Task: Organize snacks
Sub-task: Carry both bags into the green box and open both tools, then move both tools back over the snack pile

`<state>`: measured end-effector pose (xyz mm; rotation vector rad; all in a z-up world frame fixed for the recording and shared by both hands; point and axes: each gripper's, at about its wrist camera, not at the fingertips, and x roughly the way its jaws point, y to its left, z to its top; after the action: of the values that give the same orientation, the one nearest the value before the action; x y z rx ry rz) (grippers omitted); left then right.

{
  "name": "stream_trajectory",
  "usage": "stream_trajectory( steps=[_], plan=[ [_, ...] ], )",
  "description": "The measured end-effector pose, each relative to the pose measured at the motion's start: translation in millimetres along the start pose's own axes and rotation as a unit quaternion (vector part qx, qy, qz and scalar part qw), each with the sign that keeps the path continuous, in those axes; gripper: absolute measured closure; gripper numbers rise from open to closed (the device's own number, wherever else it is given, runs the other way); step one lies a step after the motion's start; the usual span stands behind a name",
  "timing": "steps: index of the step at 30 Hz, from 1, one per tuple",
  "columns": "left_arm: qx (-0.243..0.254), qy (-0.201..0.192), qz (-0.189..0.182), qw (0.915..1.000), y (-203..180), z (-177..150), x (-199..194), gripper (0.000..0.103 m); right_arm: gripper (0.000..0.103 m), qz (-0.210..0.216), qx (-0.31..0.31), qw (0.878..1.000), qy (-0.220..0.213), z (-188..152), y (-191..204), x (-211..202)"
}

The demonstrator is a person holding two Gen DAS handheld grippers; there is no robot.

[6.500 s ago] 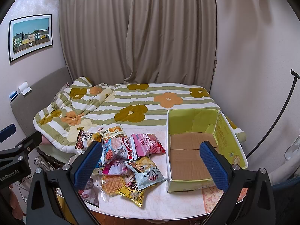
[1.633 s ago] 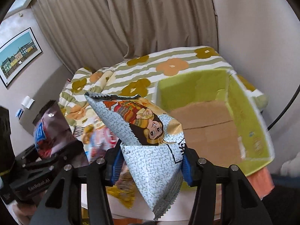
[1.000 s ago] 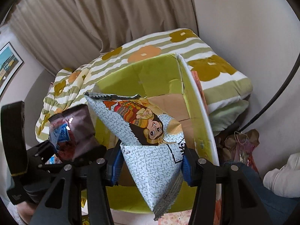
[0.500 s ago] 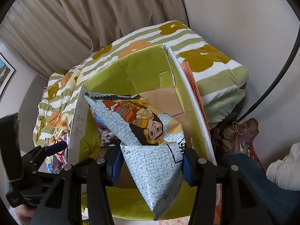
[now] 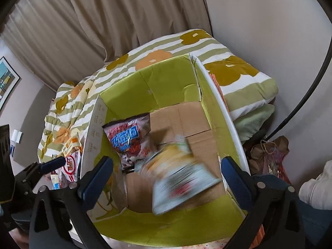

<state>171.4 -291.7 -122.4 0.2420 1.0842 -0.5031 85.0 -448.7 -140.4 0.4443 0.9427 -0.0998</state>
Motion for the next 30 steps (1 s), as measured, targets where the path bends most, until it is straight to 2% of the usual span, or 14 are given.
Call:
stream_trajectory(
  steps=[9, 17, 23, 30],
  plan=[
    [-0.026, -0.012, -0.003, 0.9996, 9.5, -17.0, -17.3, 0.005, 0.0, -0.005, -0.034, 0.999, -0.011, -12.4, 11.8, -18.5],
    [-0.047, -0.05, 0.005, 0.9976, 11.4, -29.7, -52.6, 0.005, 0.0, -0.019, -0.084, 0.996, -0.01, -15.2, 27.5, -41.6],
    [-0.076, -0.086, 0.033, 0.9929, 26.4, -47.0, -91.0, 0.005, 0.0, 0.027, -0.105, 0.994, -0.018, -13.4, 49.1, -59.6],
    [-0.134, -0.103, 0.087, 0.9818, 74.5, -82.3, -130.1, 0.005, 0.0, 0.097, -0.128, 0.987, -0.012, -9.7, 90.5, -58.3]
  ],
)
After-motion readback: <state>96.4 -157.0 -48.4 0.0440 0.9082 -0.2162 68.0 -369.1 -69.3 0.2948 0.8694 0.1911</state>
